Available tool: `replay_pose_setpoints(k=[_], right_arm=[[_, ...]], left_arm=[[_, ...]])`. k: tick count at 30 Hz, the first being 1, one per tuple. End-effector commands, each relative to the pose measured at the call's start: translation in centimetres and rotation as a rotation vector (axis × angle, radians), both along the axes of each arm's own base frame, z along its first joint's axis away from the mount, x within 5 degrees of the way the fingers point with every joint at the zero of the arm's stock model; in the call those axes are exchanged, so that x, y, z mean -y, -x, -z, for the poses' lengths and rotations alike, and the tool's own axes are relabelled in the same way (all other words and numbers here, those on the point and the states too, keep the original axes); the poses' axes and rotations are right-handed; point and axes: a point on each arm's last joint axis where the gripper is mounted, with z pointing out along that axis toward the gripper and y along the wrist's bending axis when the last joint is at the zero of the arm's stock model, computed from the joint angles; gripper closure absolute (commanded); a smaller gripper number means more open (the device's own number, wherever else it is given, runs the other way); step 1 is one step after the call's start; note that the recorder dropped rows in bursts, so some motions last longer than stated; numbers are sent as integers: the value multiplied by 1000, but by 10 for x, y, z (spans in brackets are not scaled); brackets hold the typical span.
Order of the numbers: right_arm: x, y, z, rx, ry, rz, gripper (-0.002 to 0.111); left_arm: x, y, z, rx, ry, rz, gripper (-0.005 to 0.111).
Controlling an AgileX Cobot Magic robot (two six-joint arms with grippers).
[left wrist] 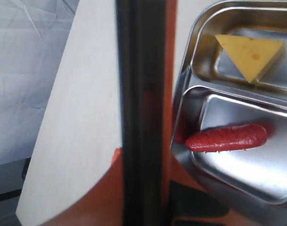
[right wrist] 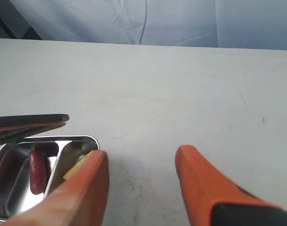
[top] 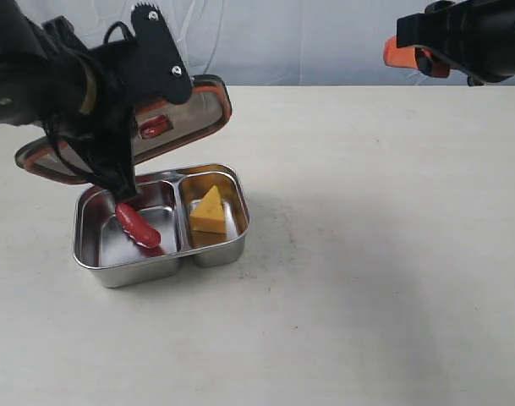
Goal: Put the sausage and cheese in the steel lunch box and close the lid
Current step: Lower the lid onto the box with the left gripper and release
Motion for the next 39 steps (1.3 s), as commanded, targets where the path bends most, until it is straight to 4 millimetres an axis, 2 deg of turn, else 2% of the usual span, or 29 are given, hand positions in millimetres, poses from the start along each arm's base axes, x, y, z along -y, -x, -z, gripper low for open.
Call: replay_pose_setpoints(k=[1, 7, 12, 26, 33, 35, 39], right_arm=[[2, 3, 2, -14, 29, -23, 62], [1, 3, 3, -21, 35, -31, 62], [1, 5, 4, -39, 40, -47, 62], [2, 5, 5, -33, 58, -50, 62], [1, 5, 5, -34, 58, -51, 62], [1, 5, 5, -34, 58, -51, 62], [1, 5, 5, -36, 57, -50, 62]], left_arm=[[13, 0, 15, 31, -109, -49, 107], [34, 4, 33, 63, -189, -30, 107], [39, 1, 50, 40, -266, -37, 107], [27, 15, 90, -72, -314, -39, 107], [30, 20, 94, -133, -242, -61, 107], [31, 21, 95, -152, -229, -66, 101], [33, 25, 98, -205, -209, -54, 73]])
